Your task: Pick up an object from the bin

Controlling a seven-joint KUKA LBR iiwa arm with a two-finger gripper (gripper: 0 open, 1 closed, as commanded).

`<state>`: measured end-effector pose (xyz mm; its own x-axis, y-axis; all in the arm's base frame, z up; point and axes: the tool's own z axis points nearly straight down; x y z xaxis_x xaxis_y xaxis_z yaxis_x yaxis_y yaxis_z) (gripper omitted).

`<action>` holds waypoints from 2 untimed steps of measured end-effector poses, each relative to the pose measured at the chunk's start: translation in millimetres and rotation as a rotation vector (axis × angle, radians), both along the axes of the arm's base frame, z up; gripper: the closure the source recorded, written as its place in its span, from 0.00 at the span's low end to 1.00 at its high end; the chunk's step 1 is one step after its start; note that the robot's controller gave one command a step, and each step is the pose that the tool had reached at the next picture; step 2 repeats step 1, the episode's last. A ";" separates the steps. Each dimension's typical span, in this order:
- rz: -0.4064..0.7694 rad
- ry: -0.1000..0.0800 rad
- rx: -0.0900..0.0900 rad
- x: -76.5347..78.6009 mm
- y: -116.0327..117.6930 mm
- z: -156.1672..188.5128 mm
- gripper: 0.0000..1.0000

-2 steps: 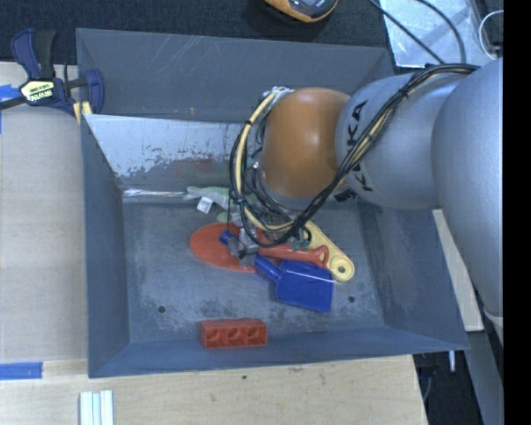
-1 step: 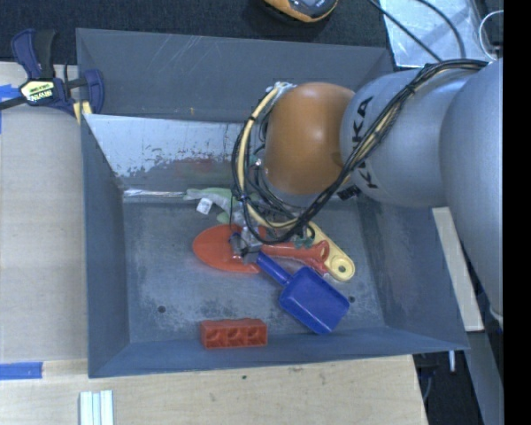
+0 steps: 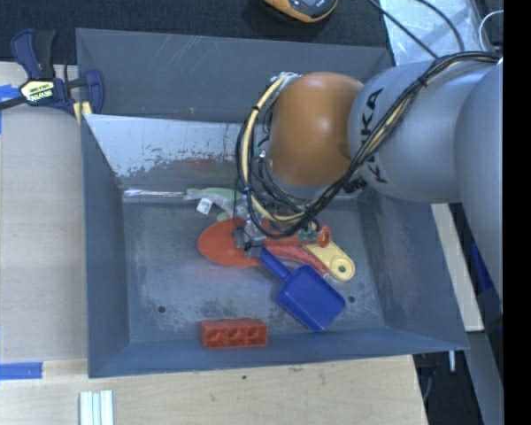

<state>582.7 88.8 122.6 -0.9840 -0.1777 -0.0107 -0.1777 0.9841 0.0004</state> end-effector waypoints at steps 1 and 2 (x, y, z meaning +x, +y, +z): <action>-0.001 -0.007 0.001 2.0 0.3 12.8 1.00; -0.001 -0.007 0.001 2.0 0.3 12.8 1.00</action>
Offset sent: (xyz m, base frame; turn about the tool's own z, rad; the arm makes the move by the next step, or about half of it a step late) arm 0.0000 -0.0001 0.0365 0.0000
